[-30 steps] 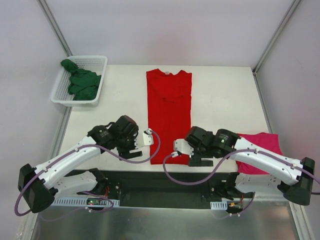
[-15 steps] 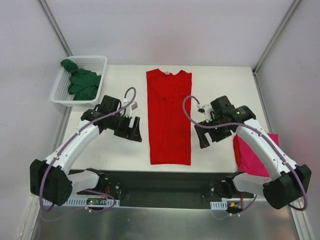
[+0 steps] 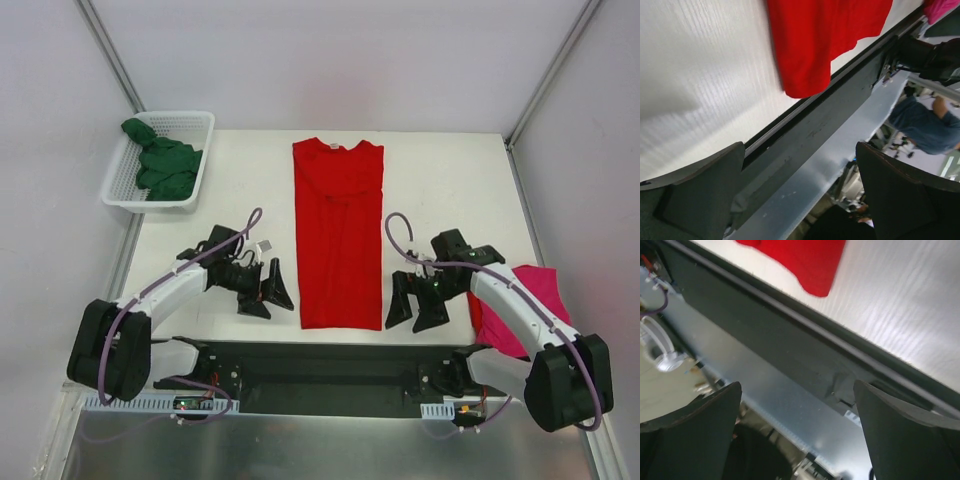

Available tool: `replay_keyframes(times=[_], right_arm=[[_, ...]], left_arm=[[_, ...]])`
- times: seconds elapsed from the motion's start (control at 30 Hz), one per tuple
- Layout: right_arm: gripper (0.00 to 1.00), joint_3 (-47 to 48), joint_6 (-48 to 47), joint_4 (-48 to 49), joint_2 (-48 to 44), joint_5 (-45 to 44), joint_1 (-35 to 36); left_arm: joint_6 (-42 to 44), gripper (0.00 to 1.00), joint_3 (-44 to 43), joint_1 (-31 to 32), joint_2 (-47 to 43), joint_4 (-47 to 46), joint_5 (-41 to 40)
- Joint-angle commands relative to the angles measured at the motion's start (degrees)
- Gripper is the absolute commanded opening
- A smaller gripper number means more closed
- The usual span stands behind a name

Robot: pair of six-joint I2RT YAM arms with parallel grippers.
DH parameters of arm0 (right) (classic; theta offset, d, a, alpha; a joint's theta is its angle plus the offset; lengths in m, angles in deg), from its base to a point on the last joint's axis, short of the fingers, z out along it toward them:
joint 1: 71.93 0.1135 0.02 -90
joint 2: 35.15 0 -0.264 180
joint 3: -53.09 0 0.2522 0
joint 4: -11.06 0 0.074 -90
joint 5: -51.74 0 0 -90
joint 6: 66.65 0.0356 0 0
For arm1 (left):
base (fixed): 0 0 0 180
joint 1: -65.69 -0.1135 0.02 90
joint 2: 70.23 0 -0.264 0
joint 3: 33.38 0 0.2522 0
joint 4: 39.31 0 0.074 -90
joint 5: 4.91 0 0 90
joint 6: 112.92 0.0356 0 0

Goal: Fold and stack the t-shirts
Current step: Grab the bottom of the folded rectangular tshirt with both arms

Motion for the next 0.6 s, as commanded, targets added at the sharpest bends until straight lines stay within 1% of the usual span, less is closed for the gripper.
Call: replay_keyframes(times=[0.0,0.07,0.17,0.2,0.23,0.27,0.37,0.43,0.47,0.5,0.53,0.57], right_arm=[[0.99,-5.33,2.62,5.84,-1.47,13.54,-0.40],[0.99,-5.87,2.18,6.29,-0.95,15.57,-0.39],[0.99,-2.71,0.08,5.58,2.47,19.08,-0.40],[0.98,-2.01,-1.06,5.06,3.53,18.92,-0.40],[0.97,-1.05,-4.73,4.71,4.76,18.57,-0.40],[0.96,-0.17,-6.42,4.53,7.55,18.82,-0.48],[0.97,2.38,-12.47,3.82,12.13,17.86,-0.57],[0.97,2.66,-12.76,6.10,14.78,18.03,-1.01],[0.97,2.39,-10.76,7.76,15.83,20.47,-1.53],[0.96,1.87,-9.61,11.26,17.23,21.45,-2.41],[0.97,1.60,-8.29,13.04,17.42,21.90,-2.68],[0.97,1.08,-6.89,17.06,17.60,23.29,-3.12]], left_arm=[[-8.96,0.95,4.96,0.10,3.05,-11.06,8.44],[-7.58,0.95,4.97,1.15,5.95,-12.74,11.16],[-5.89,0.98,1.46,2.38,12.88,-13.53,14.24],[-5.72,0.99,0.32,2.74,14.82,-14.23,15.99],[-5.63,0.99,-1.52,3.18,18.14,-14.85,16.62],[-6.06,0.99,-2.23,3.53,19.48,-15.55,17.23],[-7.82,0.99,-3.82,5.02,22.30,-19.15,17.50],[-8.70,0.99,-3.65,5.90,23.10,-23.18,17.33],[-10.45,0.99,-3.30,5.90,23.19,-25.38,17.15],[-11.94,0.99,-1.90,5.90,23.27,-27.31,17.33],[-14.22,0.99,-1.10,5.90,23.36,-32.82,17.94],[-15.37,0.99,-0.49,5.90,23.28,-34.96,18.12]])
